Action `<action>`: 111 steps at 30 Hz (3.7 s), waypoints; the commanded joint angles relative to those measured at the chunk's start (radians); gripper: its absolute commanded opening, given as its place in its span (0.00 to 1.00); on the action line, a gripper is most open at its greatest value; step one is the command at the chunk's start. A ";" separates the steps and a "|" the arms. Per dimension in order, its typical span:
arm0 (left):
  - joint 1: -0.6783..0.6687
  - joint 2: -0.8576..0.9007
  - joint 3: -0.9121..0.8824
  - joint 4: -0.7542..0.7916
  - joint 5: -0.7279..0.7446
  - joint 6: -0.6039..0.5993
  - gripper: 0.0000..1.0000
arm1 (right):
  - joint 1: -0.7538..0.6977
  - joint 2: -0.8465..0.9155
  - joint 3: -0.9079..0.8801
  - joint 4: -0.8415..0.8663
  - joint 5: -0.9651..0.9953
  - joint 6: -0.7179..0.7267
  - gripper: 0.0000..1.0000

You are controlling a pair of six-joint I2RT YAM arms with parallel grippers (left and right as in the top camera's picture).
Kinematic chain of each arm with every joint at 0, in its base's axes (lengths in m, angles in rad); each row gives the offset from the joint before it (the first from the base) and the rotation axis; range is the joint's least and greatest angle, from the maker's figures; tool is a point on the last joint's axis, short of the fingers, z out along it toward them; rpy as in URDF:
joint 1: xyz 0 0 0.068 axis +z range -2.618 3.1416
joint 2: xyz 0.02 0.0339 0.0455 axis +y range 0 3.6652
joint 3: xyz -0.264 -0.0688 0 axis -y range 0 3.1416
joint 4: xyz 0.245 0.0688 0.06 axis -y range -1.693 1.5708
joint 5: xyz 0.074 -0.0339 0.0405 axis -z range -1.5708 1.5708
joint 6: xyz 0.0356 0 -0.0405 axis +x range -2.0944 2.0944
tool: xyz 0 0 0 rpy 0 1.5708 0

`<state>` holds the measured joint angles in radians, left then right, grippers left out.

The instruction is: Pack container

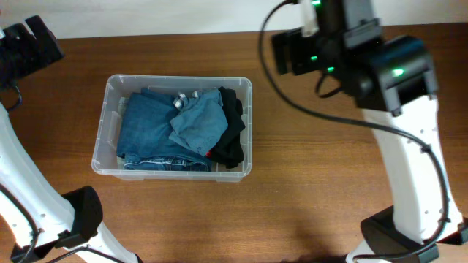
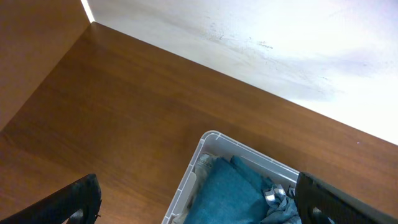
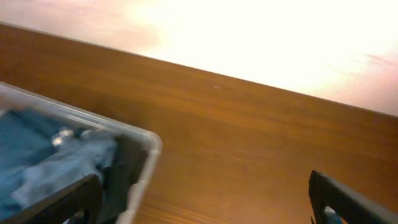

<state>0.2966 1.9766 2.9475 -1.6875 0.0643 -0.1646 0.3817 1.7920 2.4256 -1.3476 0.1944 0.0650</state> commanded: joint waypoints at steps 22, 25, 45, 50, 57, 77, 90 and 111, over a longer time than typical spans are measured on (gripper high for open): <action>-0.003 0.004 0.005 0.000 0.000 0.005 0.99 | -0.521 -0.522 -0.227 0.007 -0.109 -0.095 0.99; -0.003 0.004 0.005 0.000 0.000 0.005 0.99 | -0.521 -0.661 -0.482 0.104 -0.109 -0.095 0.98; -0.003 0.004 0.005 0.000 0.000 0.005 0.99 | -0.520 -1.640 -2.144 0.836 -0.184 0.101 0.98; -0.003 0.004 0.005 0.000 0.000 0.005 0.99 | -0.520 -1.735 -2.212 0.836 -0.184 0.101 0.99; -0.003 0.004 0.005 0.000 0.000 0.005 0.99 | -0.520 -1.789 -2.285 0.840 -0.183 0.101 0.98; -0.003 0.004 0.005 0.000 0.000 0.005 0.99 | -0.520 -1.788 -2.285 0.843 -0.183 0.101 0.98; -0.003 -0.021 0.000 0.000 -0.001 0.005 1.00 | -0.520 -1.788 -2.285 0.843 -0.183 0.101 0.98; -0.041 -1.147 -1.901 1.211 0.082 0.302 0.99 | -0.520 -1.788 -2.285 0.843 -0.183 0.101 0.98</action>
<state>0.2562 0.9474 1.2217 -0.5388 0.0769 0.1059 -0.1314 0.0120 0.1471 -0.5037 0.0166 0.1581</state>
